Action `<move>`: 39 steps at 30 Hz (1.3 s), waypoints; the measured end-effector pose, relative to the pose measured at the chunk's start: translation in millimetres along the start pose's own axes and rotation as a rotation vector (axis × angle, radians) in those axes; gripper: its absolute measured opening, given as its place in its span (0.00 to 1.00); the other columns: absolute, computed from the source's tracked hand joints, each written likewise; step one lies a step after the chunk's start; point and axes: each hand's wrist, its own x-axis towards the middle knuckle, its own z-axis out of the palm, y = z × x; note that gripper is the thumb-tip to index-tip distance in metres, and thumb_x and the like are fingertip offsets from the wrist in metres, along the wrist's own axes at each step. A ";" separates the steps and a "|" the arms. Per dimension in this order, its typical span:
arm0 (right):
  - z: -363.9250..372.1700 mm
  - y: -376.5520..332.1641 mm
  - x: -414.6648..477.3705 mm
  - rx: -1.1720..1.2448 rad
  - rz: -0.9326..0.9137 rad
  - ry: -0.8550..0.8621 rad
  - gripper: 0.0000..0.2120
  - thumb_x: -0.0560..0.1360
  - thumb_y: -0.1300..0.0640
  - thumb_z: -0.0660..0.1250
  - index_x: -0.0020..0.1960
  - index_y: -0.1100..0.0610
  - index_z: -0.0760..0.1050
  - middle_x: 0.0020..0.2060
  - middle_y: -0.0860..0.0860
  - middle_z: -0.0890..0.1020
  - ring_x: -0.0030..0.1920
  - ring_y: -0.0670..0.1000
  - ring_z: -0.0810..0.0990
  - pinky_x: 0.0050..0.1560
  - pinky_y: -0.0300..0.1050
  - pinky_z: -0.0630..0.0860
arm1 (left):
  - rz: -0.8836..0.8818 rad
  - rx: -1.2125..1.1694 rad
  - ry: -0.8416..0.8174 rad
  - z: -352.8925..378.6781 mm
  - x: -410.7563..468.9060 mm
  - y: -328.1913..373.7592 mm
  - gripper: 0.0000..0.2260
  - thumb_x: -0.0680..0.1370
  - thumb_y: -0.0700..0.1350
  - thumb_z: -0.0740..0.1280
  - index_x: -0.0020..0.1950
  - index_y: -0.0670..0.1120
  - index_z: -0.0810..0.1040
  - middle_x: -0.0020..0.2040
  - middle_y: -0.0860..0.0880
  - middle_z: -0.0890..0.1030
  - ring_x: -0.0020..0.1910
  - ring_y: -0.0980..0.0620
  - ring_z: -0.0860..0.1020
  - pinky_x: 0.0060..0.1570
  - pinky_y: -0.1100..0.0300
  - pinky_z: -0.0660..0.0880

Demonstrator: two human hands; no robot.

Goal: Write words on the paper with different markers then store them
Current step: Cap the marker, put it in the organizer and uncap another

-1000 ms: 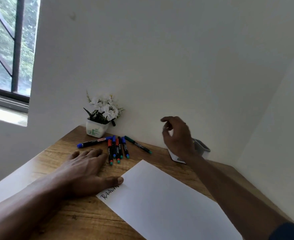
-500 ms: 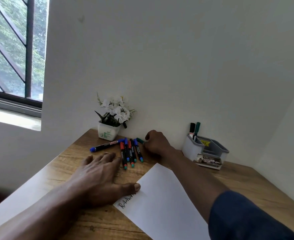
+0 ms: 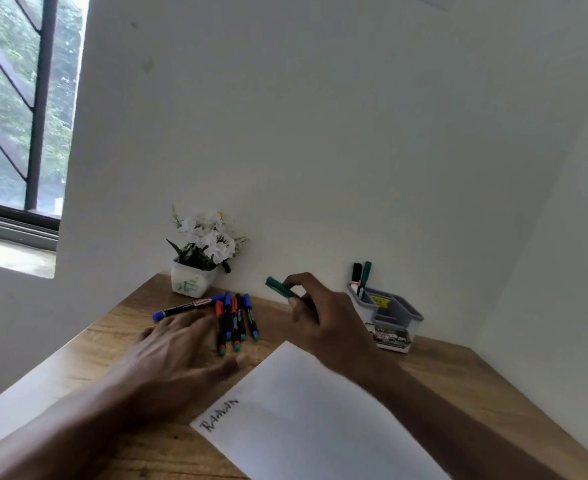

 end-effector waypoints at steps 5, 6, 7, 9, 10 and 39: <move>0.7 -18.1 -68.3 0.030 -0.038 -0.022 0.08 0.82 0.51 0.61 0.55 0.49 0.79 0.39 0.47 0.81 0.38 0.45 0.76 0.40 0.45 0.73 | 0.231 -0.124 0.252 -8.7 -7.5 13.4 0.41 0.69 0.80 0.52 0.78 0.62 0.61 0.70 0.64 0.67 0.65 0.63 0.69 0.62 0.56 0.74; 3.6 -17.0 -75.7 0.024 -0.050 -0.053 0.09 0.82 0.51 0.61 0.55 0.51 0.79 0.42 0.48 0.82 0.40 0.46 0.76 0.42 0.46 0.73 | 0.289 -0.113 0.294 -9.1 -9.4 16.4 0.38 0.71 0.78 0.54 0.77 0.62 0.64 0.67 0.65 0.70 0.60 0.66 0.72 0.57 0.56 0.78; 6.9 -15.4 -80.7 0.012 -0.068 -0.077 0.10 0.82 0.51 0.60 0.56 0.52 0.79 0.44 0.49 0.82 0.43 0.48 0.77 0.45 0.46 0.73 | 0.346 -0.087 0.332 -8.2 -10.6 16.9 0.34 0.73 0.76 0.57 0.75 0.61 0.68 0.63 0.65 0.73 0.56 0.68 0.74 0.52 0.56 0.80; 9.5 -12.0 -83.6 -0.017 -0.110 -0.096 0.12 0.82 0.52 0.60 0.59 0.54 0.79 0.49 0.51 0.83 0.48 0.50 0.78 0.48 0.40 0.70 | 0.437 -0.042 0.364 -5.6 -13.5 18.6 0.27 0.76 0.71 0.62 0.72 0.60 0.73 0.57 0.64 0.78 0.52 0.65 0.78 0.46 0.56 0.81; 10.1 -10.8 -83.0 -0.030 -0.135 -0.098 0.13 0.82 0.52 0.60 0.60 0.55 0.79 0.50 0.52 0.83 0.49 0.50 0.78 0.48 0.37 0.68 | 0.468 -0.029 0.359 -4.7 -15.2 19.6 0.24 0.77 0.67 0.64 0.71 0.60 0.75 0.56 0.63 0.79 0.51 0.63 0.79 0.44 0.58 0.80; -11.2 -2.7 -64.3 1.244 0.492 0.042 0.17 0.82 0.69 0.53 0.59 0.61 0.79 0.48 0.63 0.86 0.52 0.63 0.86 0.52 0.52 0.84 | 0.025 0.149 0.234 -9.9 -11.2 11.7 0.13 0.75 0.64 0.71 0.56 0.61 0.85 0.44 0.59 0.81 0.41 0.61 0.75 0.37 0.65 0.68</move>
